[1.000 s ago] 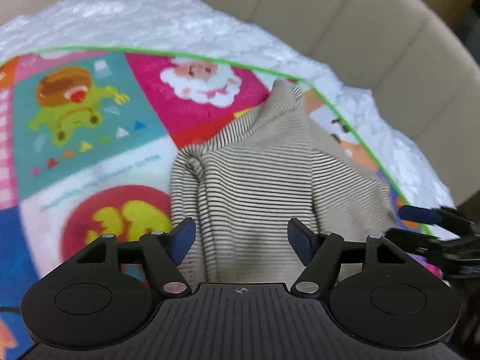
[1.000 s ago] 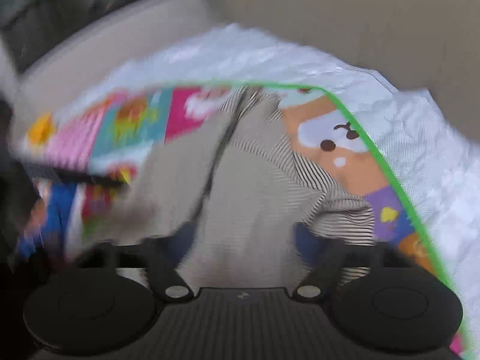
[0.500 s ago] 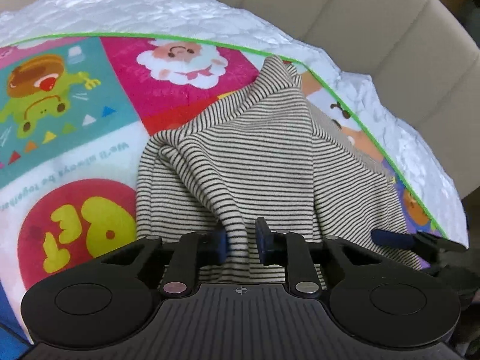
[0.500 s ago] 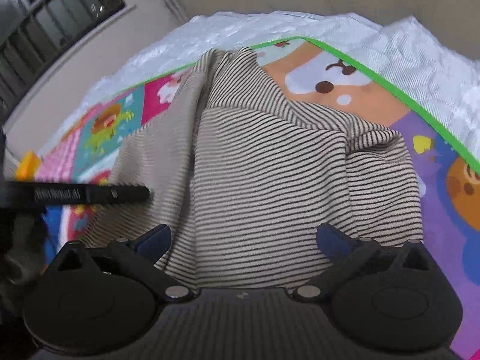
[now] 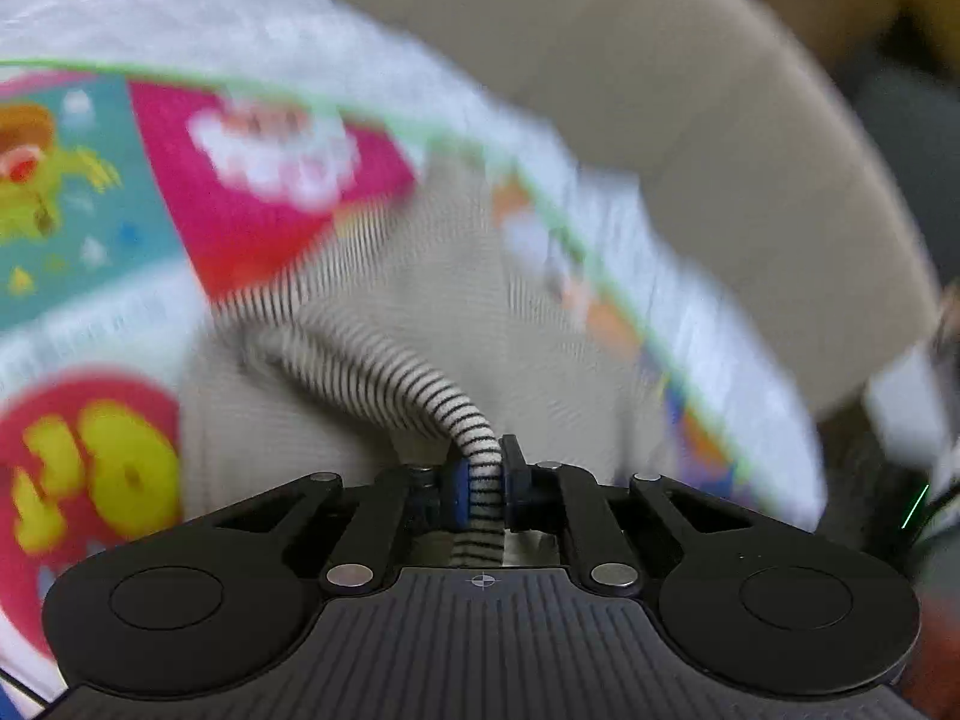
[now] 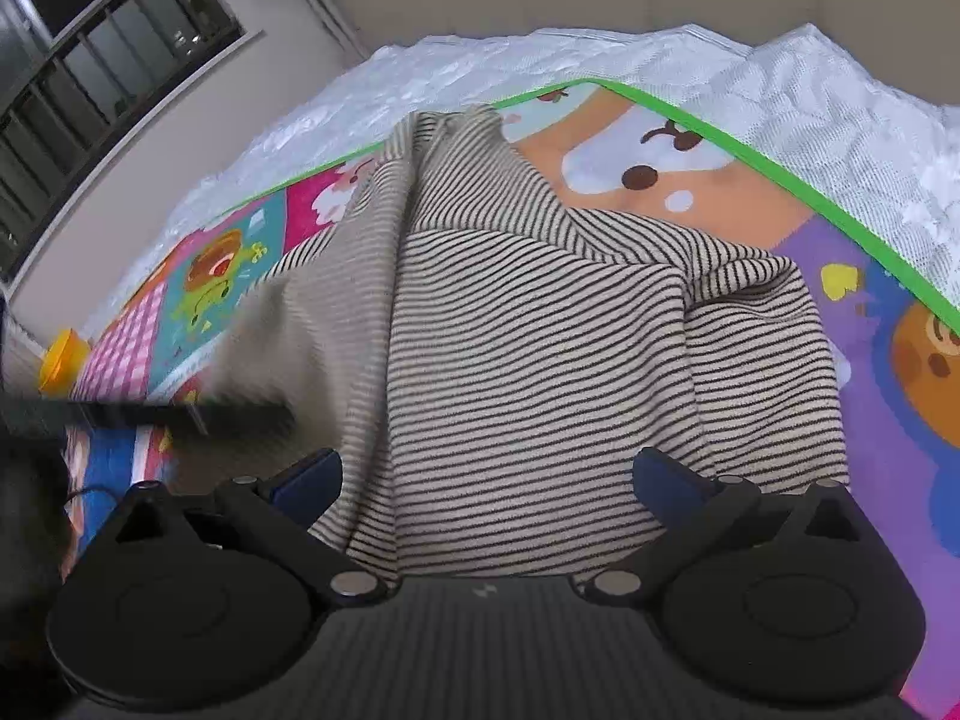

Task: Fold clothes

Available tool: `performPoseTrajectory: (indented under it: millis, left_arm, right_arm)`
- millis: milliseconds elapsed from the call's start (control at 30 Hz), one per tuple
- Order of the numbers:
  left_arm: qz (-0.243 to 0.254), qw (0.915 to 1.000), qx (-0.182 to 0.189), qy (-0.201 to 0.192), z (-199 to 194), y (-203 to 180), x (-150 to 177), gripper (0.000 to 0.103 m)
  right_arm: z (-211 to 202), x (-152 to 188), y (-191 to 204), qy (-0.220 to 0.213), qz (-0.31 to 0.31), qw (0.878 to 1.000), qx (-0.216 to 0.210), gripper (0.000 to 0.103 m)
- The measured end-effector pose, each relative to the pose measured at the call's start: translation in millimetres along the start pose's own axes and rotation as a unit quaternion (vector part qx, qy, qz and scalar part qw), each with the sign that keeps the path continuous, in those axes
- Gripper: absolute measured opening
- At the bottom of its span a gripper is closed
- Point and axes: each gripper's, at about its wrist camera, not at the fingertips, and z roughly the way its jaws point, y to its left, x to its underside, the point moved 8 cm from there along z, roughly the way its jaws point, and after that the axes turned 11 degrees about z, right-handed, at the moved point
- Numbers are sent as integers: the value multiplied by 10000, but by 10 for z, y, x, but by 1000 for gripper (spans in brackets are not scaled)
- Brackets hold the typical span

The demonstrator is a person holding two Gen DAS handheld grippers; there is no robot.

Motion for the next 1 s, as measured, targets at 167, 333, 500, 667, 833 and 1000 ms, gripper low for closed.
performPoseTrajectory:
  millis: [167,333,500,667,833,1000]
  left_arm:
    - [-1068,9747,-942,-1720,-682,827,-795,11]
    - [-2378,9614,-708,-1188,-518,1535,-621,26]
    - [-2637,9583,-909,-628,-481,1790,-150,72]
    - [-2338,9604,-1330,-728,-876,1879,7,76]
    - [-1354,9720,-1703,-885,-888,1485,-212,84]
    - [-452,9860,-1507,-556,-300,846,-393,85]
  right_arm:
    - [20,9,2,-11,-15,10000,2,103]
    - [28,0,4,76,139,9997,-205,103]
    - [50,38,64,193,-186,9996,-57,103]
    - [-104,-40,235,-527,-1028,9925,395,98]
    - [-113,-174,597,-1338,-2054,9641,1021,96]
    - [384,-89,797,-957,-2718,9486,1306,64]
